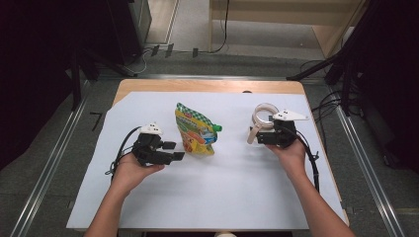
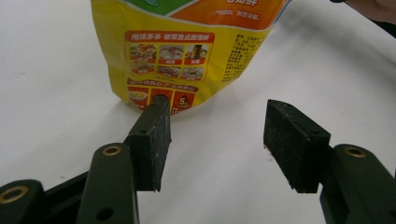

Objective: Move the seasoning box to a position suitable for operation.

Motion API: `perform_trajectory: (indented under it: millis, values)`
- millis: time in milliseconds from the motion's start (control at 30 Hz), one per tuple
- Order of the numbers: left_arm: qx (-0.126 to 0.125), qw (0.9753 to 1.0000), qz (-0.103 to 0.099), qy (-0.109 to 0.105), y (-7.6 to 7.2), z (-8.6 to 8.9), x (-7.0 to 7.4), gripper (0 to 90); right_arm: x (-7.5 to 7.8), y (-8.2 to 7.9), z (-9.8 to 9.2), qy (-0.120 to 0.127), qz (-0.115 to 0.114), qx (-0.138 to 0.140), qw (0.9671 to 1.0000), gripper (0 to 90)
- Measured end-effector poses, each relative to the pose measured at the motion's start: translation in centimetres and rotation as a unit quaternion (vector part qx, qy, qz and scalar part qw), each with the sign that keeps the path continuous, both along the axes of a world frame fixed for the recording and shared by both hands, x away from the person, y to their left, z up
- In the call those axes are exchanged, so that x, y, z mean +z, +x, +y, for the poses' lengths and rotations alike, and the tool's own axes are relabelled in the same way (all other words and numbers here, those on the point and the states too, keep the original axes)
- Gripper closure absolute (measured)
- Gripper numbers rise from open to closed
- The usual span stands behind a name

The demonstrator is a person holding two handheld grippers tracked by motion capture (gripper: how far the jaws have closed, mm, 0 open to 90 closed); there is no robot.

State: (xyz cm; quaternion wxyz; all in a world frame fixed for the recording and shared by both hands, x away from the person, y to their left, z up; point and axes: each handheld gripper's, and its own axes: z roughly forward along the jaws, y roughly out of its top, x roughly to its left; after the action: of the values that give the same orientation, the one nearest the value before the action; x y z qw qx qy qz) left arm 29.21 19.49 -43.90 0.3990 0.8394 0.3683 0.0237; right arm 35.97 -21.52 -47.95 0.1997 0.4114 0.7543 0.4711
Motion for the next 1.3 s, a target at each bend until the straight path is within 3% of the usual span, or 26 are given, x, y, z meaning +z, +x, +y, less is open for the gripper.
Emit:
perform_trajectory:
  millis: [200, 367, 533, 633, 900, 1133, 1300]
  values:
    - [-0.006, 1.0, 0.007, -0.001, -0.1, -0.4, 0.2, 43.9, -0.1, -2.5, 0.4, 0.016, 0.015, 0.016, 0.9996, 12.0]
    - [-0.01, 0.9999, 0.009, -0.007, -0.1, -0.5, 0.1, 45.2, -0.6, -4.3, 1.0, 0.0, 0.014, 0.029, 0.9995, 12.0]
    - [-0.013, 0.9999, 0.006, -0.007, -0.3, -0.7, 0.2, 47.3, -0.8, -5.2, 1.6, 0.008, 0.021, 0.038, 0.999, 12.0]
    - [-0.022, 0.9997, 0.004, -0.006, -0.4, -1.0, 0.2, 50.0, -1.1, -6.3, 2.8, 0.006, 0.018, 0.055, 0.9983, 12.0]
    - [-0.035, 0.9994, 0.003, -0.002, -0.6, -1.7, 0.2, 52.2, -1.9, -7.8, 4.9, 0.0, 0.027, 0.08, 0.9965, 12.0]
    - [-0.05, 0.9987, 0.007, -0.005, -0.9, -2.5, 0.2, 58.4, -2.6, -8.8, 6.6, -0.028, 0.019, 0.101, 0.9943, 11.9]
    - [-0.061, 0.9981, 0.007, -0.003, -1.1, -3.2, 0.2, 62.9, -2.9, -9.1, 6.6, -0.03, 0.009, 0.103, 0.9942, 11.8]
